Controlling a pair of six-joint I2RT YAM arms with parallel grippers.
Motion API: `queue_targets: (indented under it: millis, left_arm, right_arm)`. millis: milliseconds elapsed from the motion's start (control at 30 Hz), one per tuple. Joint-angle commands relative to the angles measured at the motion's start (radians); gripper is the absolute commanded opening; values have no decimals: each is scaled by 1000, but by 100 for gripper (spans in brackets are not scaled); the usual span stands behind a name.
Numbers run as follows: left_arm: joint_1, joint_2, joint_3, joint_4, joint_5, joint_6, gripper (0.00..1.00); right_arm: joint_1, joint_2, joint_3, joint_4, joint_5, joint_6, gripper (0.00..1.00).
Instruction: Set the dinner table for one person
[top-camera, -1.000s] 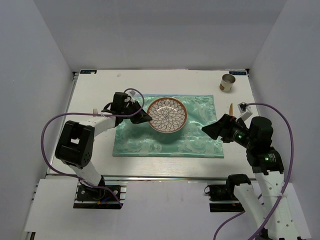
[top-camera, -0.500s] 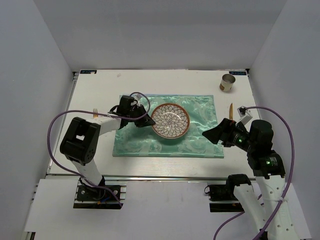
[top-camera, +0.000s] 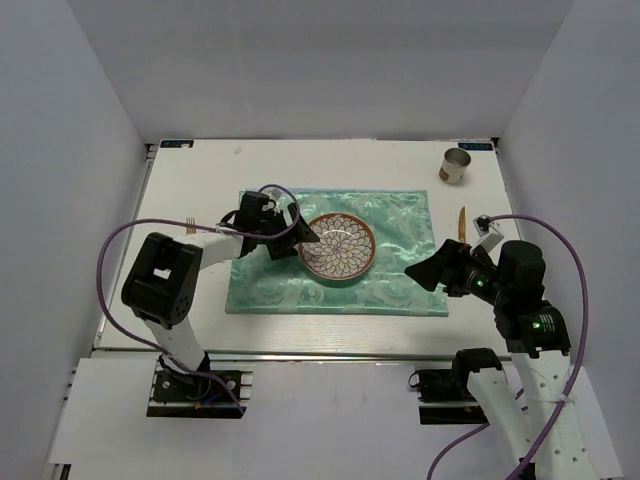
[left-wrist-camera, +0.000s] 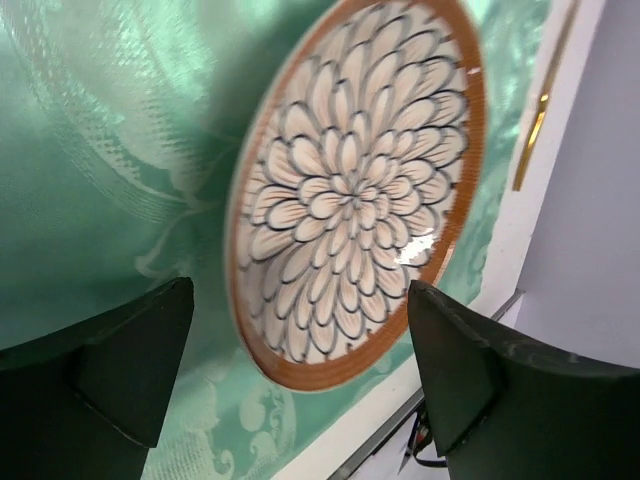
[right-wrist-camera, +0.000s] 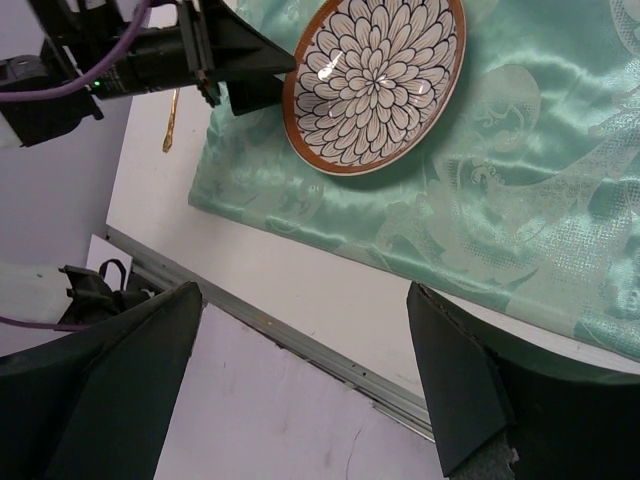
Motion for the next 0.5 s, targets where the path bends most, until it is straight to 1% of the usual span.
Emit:
queue_targets:
  millis: [0,33,100,167,233,267,300,367,400,433,467]
  left_arm:
    - [-2,-151,9,-1,-52,-1,98]
    - [-2,-180,8,-16,-104,-1,98]
    - [-2,-265,18,-99,-149,7,98]
    - [-2,-340,57,-177,-244,10,98]
    - [-2,-381,103,-341,-326,25,98]
    - [-2,-403,164,-410,-430,28,98]
    - [-2,-409,193,-544,-493,36,98]
    - [-2,-418,262,-663,-614,51,98]
    - [18,-429,273,-753,-633,65,98]
    - [18,-438,276,-786,-637,76,98]
    - [18,-447,278,-812,-653,85,98]
  right_arm:
    - [-1,2,21,22,3,-13,89]
    - [-2,7,6,34,1,-9,89]
    - [-1,22,-16,76,7,16,89]
    - [-1,42,-50,122,35,43,89]
    - [-2,96,-66,149,149,97,89]
    - [-4,125,-61,157,211,118,89]
    - [-1,186,-53,160,343,143,89]
    - [-5,260,-2,159,479,221,89]
    - [-4,336,15,163,616,249,89]
    - [-8,370,39,160,677,320,89]
    - [-10,413,94,142,822,368,89]
